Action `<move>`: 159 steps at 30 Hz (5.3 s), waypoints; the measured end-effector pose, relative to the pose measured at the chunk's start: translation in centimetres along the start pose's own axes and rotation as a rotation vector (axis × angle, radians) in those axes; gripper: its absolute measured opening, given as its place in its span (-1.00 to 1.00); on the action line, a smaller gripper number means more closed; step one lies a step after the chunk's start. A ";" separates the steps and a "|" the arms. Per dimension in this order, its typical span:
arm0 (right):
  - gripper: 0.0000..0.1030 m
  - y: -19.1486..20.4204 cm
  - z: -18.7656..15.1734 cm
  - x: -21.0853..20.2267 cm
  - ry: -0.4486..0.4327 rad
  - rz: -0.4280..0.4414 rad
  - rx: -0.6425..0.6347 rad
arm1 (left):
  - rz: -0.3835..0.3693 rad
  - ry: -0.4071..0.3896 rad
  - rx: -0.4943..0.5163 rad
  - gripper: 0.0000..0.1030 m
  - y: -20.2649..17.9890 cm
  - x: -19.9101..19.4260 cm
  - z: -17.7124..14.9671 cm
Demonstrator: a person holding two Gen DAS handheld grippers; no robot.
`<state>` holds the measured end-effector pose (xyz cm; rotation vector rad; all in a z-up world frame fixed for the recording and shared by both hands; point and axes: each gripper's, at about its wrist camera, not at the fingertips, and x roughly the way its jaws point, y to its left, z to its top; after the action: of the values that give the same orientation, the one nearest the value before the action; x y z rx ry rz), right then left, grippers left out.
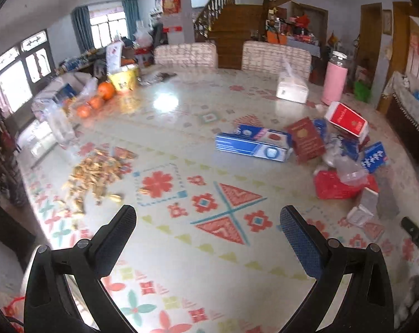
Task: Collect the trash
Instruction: 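Move both tools toward the pile of boxes on the table, then grasp the blue-and-white toothpaste box with left tool while right tool grasps the small white box, then carry both boxes to the pink basket and open both tools over it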
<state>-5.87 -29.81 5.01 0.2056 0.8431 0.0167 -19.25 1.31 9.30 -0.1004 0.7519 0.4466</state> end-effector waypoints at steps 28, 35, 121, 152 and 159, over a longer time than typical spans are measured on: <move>0.97 11.5 -5.9 -11.4 -0.356 -0.086 -0.227 | -0.132 -0.205 0.076 1.00 3.4 -2.5 0.5; 0.97 13.3 -6.7 -9.9 -0.265 -0.104 -0.187 | -0.144 -0.211 0.115 1.00 4.8 -0.8 0.6; -0.27 10.4 -1.0 1.5 0.061 0.108 0.021 | -0.441 0.176 0.650 -0.72 -5.9 11.8 6.9; -0.27 -1.6 -4.1 -9.4 -0.129 0.152 0.161 | -0.390 -0.113 0.757 -0.71 -12.7 -3.7 1.8; -0.27 -6.9 -4.1 -11.3 -0.167 0.129 0.227 | -0.467 -0.096 0.814 -0.71 -18.0 -5.2 0.6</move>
<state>-16.90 -36.95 9.47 0.4685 0.6635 0.0239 -14.57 -16.60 11.99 0.4971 0.7390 -0.3143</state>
